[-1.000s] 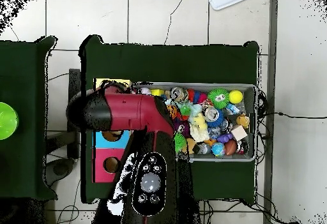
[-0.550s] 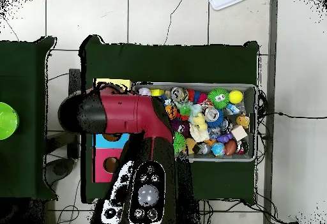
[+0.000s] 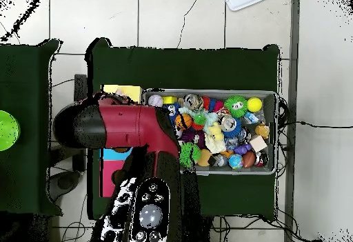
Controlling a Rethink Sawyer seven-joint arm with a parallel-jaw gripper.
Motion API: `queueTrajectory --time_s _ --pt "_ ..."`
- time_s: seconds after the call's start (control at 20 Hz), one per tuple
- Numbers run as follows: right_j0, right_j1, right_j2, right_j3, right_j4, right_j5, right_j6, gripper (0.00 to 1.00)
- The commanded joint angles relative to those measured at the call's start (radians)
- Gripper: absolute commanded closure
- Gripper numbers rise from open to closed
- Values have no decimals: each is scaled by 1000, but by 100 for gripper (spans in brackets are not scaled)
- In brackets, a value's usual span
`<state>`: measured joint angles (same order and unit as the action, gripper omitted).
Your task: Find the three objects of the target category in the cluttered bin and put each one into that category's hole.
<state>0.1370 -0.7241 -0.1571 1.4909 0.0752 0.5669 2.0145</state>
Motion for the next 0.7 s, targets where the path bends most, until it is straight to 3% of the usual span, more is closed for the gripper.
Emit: queueTrajectory --time_s 0.05,0.7 --pt "-6 31 60 122 28 58 149 100" --pt "-16 74 91 152 63 -40 175 100"
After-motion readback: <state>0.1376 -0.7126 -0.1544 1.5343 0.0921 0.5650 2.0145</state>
